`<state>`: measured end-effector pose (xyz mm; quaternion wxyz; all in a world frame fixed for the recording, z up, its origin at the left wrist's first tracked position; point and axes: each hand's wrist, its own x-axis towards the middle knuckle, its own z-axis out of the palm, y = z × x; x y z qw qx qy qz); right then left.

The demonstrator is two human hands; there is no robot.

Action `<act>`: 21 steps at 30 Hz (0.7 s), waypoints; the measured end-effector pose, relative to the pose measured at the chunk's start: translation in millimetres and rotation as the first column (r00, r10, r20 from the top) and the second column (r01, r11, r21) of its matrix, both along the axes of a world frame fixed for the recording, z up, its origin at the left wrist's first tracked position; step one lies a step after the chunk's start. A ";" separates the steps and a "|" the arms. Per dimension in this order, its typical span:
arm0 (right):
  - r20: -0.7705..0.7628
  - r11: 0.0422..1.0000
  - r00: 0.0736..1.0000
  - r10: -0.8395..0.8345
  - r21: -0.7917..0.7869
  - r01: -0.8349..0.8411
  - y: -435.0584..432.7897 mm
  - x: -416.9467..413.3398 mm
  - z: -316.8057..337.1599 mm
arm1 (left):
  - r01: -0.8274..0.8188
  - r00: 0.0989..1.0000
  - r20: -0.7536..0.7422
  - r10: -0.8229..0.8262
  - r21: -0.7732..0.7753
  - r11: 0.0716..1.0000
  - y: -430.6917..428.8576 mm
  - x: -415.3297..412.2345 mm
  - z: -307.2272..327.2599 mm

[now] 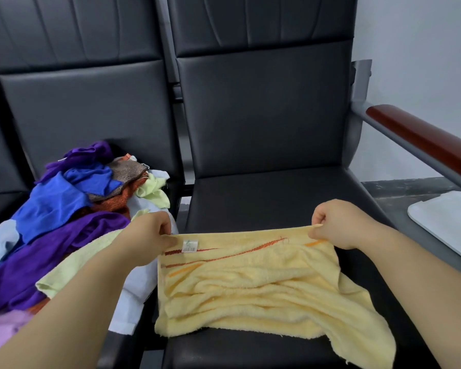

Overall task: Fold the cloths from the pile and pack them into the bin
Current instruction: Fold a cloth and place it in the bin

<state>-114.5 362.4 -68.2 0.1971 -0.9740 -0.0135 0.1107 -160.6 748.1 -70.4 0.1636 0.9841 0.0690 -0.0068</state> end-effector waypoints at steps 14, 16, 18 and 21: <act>0.013 0.995 0.997 -0.078 0.067 0.077 -7.0 -15.7 16.0 | -0.061 0.998 0.029 0.061 -0.004 0.998 -3.3 -3.6 8.2; 0.000 0.984 0.991 -0.134 0.122 0.133 -3.2 -15.1 20.2 | -0.150 0.987 0.027 0.156 -0.153 0.977 -9.5 -1.0 6.9; 0.003 0.973 0.983 -0.186 0.141 0.184 1.1 -12.7 25.7 | -0.311 0.947 -0.037 0.319 -0.354 0.882 -11.5 5.7 4.3; 0.127 0.933 0.950 -0.286 0.262 0.246 9.8 -3.7 32.7 | -0.417 0.877 -0.176 0.446 -0.740 0.528 -19.2 16.2 7.4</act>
